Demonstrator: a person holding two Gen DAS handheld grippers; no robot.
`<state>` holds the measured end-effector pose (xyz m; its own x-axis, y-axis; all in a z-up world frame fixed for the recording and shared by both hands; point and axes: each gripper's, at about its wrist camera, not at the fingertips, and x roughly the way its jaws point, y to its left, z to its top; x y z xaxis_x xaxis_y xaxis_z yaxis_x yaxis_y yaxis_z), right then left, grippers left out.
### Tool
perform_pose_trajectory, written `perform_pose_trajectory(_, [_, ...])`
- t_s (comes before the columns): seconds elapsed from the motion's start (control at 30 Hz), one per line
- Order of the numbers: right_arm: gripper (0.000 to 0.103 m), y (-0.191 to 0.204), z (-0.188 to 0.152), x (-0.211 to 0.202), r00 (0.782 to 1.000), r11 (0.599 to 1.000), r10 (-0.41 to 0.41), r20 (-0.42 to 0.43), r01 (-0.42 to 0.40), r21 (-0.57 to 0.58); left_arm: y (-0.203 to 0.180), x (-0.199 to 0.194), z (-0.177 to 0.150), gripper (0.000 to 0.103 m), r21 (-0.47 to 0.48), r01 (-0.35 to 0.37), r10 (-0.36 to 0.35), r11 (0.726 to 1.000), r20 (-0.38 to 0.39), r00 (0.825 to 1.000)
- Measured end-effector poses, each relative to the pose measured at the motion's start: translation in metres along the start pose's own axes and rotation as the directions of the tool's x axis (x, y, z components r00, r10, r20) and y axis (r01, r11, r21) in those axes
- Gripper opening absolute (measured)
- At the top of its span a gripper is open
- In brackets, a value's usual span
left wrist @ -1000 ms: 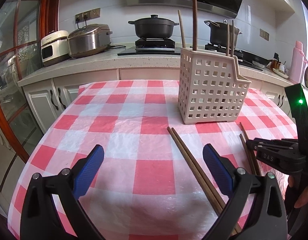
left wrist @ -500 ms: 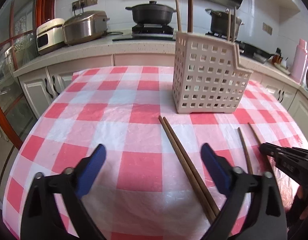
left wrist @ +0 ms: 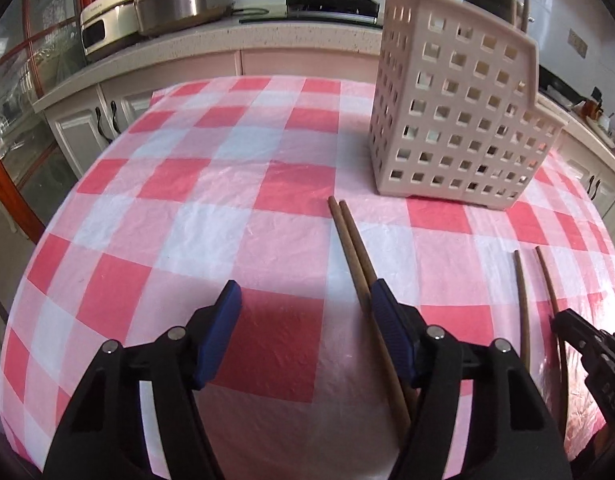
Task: Organize utensils
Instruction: 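Close the right gripper on a chopstick while the left grips another chopstick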
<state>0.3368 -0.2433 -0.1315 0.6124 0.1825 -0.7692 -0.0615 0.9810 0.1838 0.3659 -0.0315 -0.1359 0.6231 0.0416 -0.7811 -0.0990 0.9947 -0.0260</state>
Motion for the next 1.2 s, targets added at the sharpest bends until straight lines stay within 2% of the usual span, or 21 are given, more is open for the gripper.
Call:
perform_pose_trajectory(0.17, [0.006, -0.004, 0.001, 0.0, 1.0, 1.0, 0.011, -0.005, -0.011, 0.003, -0.006, 0.008, 0.002, 0.061, 0.008, -0.042, 0.042, 0.999, -0.013, 0.999])
perform_pose_trajectory(0.3, [0.006, -0.006, 0.004, 0.002, 1.0, 1.0, 0.012, -0.012, -0.012, -0.004, -0.007, 0.01, 0.005, 0.054, 0.013, -0.035, 0.035, 0.999, -0.013, 0.999])
perform_pose_trajectory(0.43, [0.006, -0.002, 0.007, 0.004, 1.0, 0.999, -0.01, -0.022, 0.009, -0.036, -0.012, 0.009, 0.006, 0.044, 0.035, -0.025, 0.026, 0.999, -0.012, 1.0])
perform_pose_trajectory(0.57, [0.006, 0.002, 0.011, 0.007, 0.999, 0.997, -0.035, -0.031, 0.033, -0.073, -0.015, 0.01, 0.007, 0.038, 0.053, -0.012, 0.013, 0.999, -0.015, 1.0])
perform_pose_trajectory(0.67, [0.006, 0.007, 0.014, 0.01, 0.998, 0.992, -0.059, -0.037, 0.055, -0.112, -0.017, 0.01, 0.008, 0.028, 0.072, 0.003, -0.002, 0.997, -0.017, 1.0])
perform_pose_trajectory(0.73, [0.006, 0.01, 0.015, 0.011, 0.997, 0.989, -0.069, -0.04, 0.063, -0.137, -0.018, 0.009, 0.007, 0.012, 0.087, 0.011, -0.009, 0.996, -0.015, 1.0])
perform_pose_trajectory(0.77, [0.006, 0.01, 0.015, 0.011, 0.997, 0.989, -0.066, -0.041, 0.06, -0.139, -0.019, 0.008, 0.006, 0.01, 0.093, 0.013, -0.012, 0.996, -0.014, 1.0])
perform_pose_trajectory(0.93, [0.006, 0.011, 0.014, 0.0, 0.999, 0.991, -0.051, 0.005, 0.051, -0.125, -0.009, 0.001, 0.001, 0.008, 0.077, 0.069, -0.069, 0.995, -0.003, 0.998])
perform_pose_trajectory(1.2, [0.006, 0.023, 0.017, -0.044, 0.989, 0.993, 0.006, 0.15, 0.013, -0.121, 0.004, -0.046, 0.0, 0.006, 0.076, 0.135, -0.143, 0.988, 0.114, 0.983])
